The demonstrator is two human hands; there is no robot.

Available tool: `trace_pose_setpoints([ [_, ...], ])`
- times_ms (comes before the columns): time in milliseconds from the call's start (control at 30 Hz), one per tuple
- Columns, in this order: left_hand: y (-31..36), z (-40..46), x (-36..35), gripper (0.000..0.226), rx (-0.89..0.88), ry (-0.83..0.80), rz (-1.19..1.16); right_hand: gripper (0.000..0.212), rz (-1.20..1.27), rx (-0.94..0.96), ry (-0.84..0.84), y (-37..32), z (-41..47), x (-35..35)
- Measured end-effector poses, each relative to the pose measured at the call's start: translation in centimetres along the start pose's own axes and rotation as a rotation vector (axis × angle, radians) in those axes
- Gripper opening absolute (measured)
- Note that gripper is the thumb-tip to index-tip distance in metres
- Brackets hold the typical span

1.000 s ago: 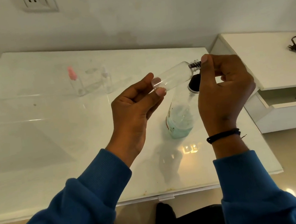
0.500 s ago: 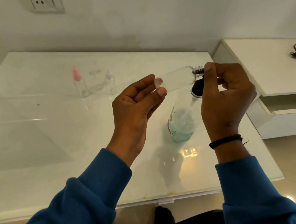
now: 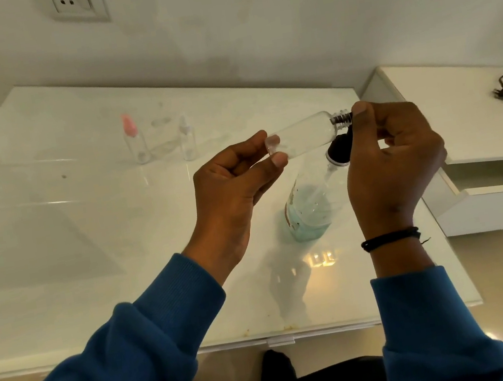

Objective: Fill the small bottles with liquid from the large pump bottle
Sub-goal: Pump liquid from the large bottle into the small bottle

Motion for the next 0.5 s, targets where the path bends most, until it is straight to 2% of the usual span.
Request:
trace_pose_setpoints([
  [133, 0.03, 0.07, 0.29, 0.038, 0.001, 0.015, 0.015, 0.014, -0.007, -0.008, -0.026, 0.27, -0.34, -0.24],
  [500, 0.46, 0.2, 0.22, 0.039, -0.016, 0.014, 0.028, 0.014, -0.017, 0.028, -0.018, -0.19, -0.45, -0.25],
])
Point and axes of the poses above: each hand's wrist, its own z-axis towards the middle knuckle, its own x-axis out of the back of the hand, y = z × x, the point moved 9 cm from there along z, towards the middle knuckle, and after that the axes turned 10 degrees about -x, right-handed, at the moved point
